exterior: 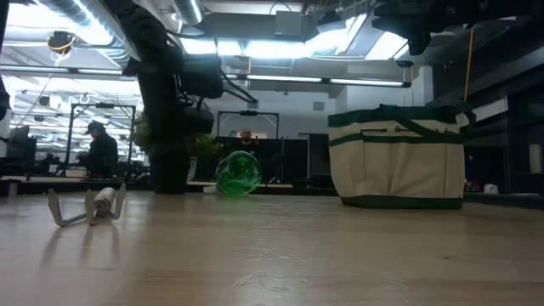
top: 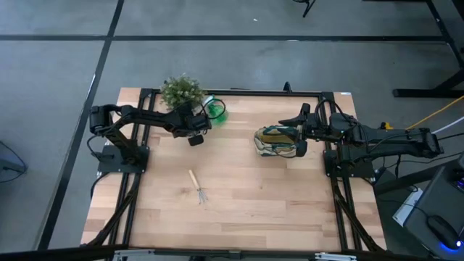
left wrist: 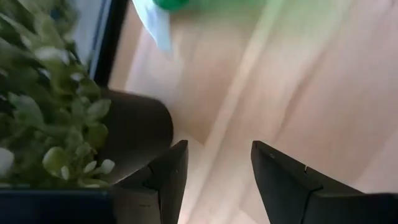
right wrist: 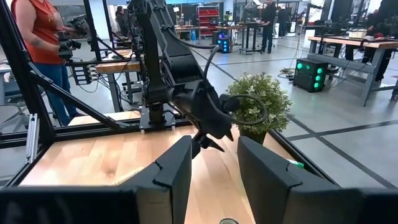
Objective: Pick & Place Garden tools in Gardening bag
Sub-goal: Put the spray bottle into the gardening bag
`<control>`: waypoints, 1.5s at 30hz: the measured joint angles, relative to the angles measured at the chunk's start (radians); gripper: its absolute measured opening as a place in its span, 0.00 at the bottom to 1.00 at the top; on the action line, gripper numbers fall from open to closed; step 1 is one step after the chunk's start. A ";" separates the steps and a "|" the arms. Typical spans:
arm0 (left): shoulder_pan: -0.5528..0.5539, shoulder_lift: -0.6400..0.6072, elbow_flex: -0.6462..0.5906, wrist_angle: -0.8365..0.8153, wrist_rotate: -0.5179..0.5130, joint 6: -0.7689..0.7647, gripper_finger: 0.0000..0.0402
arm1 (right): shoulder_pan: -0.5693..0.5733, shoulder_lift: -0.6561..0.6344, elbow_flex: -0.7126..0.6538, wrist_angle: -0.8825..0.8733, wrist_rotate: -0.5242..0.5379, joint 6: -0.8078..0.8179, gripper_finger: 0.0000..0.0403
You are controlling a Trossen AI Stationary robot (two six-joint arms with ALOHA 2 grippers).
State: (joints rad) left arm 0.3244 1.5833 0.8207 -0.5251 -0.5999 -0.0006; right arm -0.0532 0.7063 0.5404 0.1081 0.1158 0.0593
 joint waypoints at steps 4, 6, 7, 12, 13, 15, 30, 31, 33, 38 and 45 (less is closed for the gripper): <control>-0.002 -0.006 0.000 -0.084 0.026 -0.038 0.43 | 0.000 0.000 0.000 0.000 0.000 0.000 0.33; -0.002 -0.021 0.000 -0.125 0.046 -0.064 0.43 | 0.000 0.000 0.000 -0.001 0.000 0.000 0.33; -0.002 -0.031 0.000 -0.139 0.062 -0.077 0.43 | 0.000 0.000 0.000 -0.004 0.000 0.000 0.33; -0.025 -0.126 -0.001 -0.060 0.177 -0.067 0.43 | 0.000 0.000 0.000 -0.030 0.000 0.000 0.33; -0.032 -0.149 -0.001 -0.020 0.208 -0.039 0.43 | 0.000 0.000 0.000 -0.036 0.000 0.000 0.33; -0.046 -0.190 -0.001 0.088 0.278 0.021 0.43 | 0.000 0.000 0.000 -0.045 0.000 0.000 0.33; 0.184 -0.111 0.243 0.297 0.416 0.121 0.43 | 0.000 0.000 0.000 -0.045 0.013 0.000 0.33; 0.195 -0.084 0.281 0.253 0.417 0.132 0.43 | 0.000 0.000 0.000 -0.045 0.013 0.000 0.33; 0.215 -0.031 0.350 0.155 0.417 0.162 0.43 | 0.000 0.000 0.000 -0.045 0.013 0.000 0.33; 0.251 0.048 0.456 0.060 0.416 0.210 0.43 | 0.000 0.000 0.000 -0.045 0.013 0.001 0.33; 0.301 0.082 0.462 -0.056 0.415 0.250 0.43 | 0.000 0.000 0.000 -0.045 0.014 0.003 0.33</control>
State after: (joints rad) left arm 0.6258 1.6653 1.2831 -0.5811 -0.1848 0.2495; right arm -0.0532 0.7063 0.5404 0.0631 0.1300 0.0628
